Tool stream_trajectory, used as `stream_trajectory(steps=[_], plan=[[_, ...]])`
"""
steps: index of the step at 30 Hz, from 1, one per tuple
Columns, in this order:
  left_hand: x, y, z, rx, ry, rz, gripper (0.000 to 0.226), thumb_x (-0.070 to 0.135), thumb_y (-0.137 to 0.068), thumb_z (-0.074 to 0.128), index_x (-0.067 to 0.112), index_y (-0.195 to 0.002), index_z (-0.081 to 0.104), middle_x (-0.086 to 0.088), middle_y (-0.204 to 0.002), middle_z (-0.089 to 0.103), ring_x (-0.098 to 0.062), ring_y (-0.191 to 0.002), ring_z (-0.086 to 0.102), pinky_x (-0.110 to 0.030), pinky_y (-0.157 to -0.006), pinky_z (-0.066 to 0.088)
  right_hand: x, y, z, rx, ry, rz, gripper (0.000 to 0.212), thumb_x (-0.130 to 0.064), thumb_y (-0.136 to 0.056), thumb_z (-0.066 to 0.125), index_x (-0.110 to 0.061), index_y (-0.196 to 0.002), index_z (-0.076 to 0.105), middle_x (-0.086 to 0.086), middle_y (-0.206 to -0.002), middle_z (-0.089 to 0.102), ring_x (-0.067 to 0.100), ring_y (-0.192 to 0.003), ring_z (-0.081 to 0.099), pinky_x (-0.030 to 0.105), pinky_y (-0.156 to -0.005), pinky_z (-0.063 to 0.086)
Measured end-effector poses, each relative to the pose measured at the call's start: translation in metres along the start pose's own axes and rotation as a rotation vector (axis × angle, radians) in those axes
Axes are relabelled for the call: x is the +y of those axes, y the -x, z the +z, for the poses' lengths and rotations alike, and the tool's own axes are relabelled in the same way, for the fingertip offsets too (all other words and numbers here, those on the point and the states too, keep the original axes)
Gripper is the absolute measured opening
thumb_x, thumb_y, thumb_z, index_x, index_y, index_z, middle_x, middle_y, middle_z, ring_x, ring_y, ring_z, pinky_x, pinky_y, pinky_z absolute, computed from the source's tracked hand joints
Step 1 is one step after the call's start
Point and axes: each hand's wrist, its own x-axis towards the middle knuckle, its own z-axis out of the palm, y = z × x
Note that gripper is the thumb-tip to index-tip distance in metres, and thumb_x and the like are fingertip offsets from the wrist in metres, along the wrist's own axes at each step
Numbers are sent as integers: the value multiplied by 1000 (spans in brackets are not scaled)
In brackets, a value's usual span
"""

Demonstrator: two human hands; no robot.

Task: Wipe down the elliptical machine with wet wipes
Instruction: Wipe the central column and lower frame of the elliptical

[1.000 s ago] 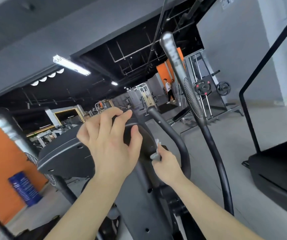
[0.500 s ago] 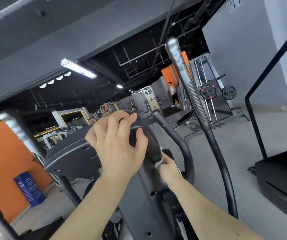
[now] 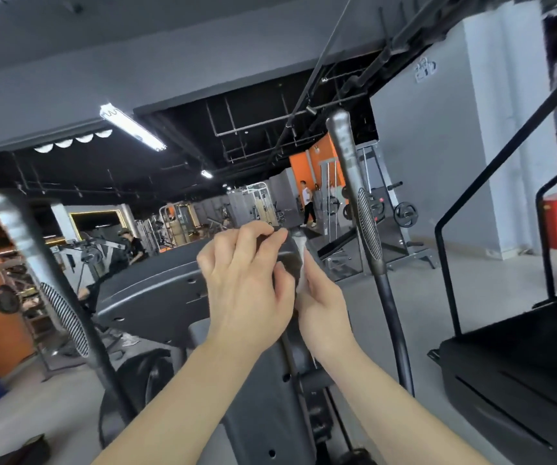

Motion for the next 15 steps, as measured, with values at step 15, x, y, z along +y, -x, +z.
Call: stream_trajectory(steps=[15], plan=[[-118, 34, -60, 70, 393, -103, 43, 19, -90, 52, 20, -132, 62, 7, -133, 56, -19, -122, 43, -35, -101, 27, -75, 37, 84, 115, 1075, -543, 55, -41, -108, 27, -21, -159, 36, -5, -167, 25, 5, -157, 8, 38, -129, 10]])
